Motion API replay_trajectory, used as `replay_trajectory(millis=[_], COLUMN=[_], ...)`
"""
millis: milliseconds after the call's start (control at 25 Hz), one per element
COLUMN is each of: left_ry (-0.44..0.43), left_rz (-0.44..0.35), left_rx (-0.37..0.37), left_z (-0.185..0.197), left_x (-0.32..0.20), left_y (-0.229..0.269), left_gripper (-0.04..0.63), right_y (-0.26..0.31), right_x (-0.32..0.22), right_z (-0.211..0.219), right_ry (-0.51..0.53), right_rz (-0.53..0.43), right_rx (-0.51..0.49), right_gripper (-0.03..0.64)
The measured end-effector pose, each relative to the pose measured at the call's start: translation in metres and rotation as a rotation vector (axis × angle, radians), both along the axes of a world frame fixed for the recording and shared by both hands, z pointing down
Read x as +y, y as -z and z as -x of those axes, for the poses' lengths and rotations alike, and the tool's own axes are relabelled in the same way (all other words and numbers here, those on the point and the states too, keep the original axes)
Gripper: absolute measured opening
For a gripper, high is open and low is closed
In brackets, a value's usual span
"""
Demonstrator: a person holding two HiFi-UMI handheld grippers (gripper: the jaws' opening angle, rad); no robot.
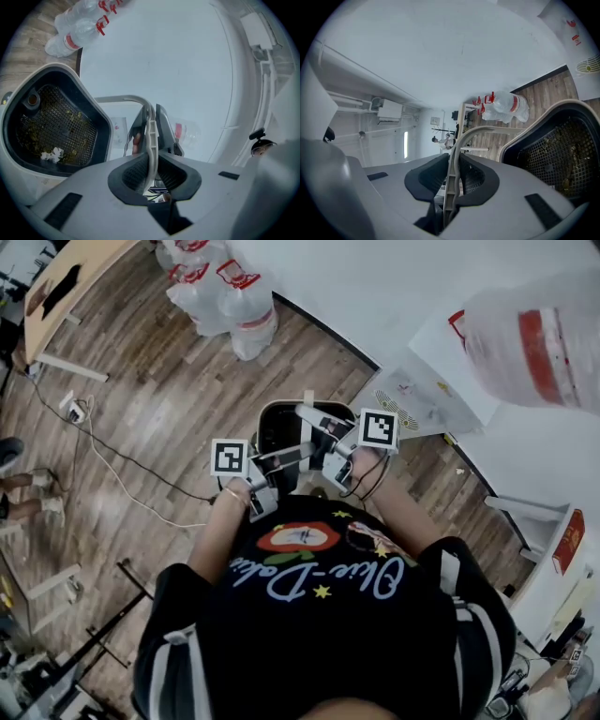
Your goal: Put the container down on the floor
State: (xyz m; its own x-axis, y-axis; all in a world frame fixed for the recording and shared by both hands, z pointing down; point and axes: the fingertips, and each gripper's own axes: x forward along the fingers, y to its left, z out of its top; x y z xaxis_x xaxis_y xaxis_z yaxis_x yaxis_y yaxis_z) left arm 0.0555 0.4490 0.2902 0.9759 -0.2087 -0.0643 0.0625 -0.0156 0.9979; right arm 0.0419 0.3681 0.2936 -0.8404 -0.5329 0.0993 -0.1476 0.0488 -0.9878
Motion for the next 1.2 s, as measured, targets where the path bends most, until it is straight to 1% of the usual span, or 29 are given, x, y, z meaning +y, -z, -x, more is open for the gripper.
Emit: replay_trajectory(millis=[120,320,520,720,920,1120,1200], left_ry=[-0.020,-0.063,-0.100,-0.134,-0.158,-0.189,-0.203], left_rz=[0.005,0.027,0.034,0.041,0.047,0.079,0.081], left_rx=[0.003,0.023,0.002,0.016,0.009,0.012,0.010], left_z=[0.008,0.034,0.054,0.073,0.095,0.126,0.129], left_x=[-0.021,-0.090,-0.124,-0.155,-0.182,-0.239,-0.241], left_y=[-0.004,-0.003,-0.005,-0.004,-0.006,-0.014,-0.012], left_gripper=[0.051,0.051,0.051,0.051,0.051,0.051,0.051], right_y=[-0.004,-0.003,-0.003,-0.005,-0.010,-0.021,-0.020], right_x=[-0.021,-0.091,-0.126,-0.157,-0.185,-0.241,-0.243], right_z=[0.006,0.028,0.045,0.063,0.082,0.112,0.112], right_ry=[-0.025,-0.059,-0.089,-0.119,-0.137,-0.163,-0.174], right_rz=[0.005,0.015,0.011,0.033,0.040,0.076,0.071], right_rx=[0.003,0.006,0.030,0.033,0.050,0.046,0.060], right_gripper=[0.058,0.058,0.058,0.058,0.058,0.058,0.058])
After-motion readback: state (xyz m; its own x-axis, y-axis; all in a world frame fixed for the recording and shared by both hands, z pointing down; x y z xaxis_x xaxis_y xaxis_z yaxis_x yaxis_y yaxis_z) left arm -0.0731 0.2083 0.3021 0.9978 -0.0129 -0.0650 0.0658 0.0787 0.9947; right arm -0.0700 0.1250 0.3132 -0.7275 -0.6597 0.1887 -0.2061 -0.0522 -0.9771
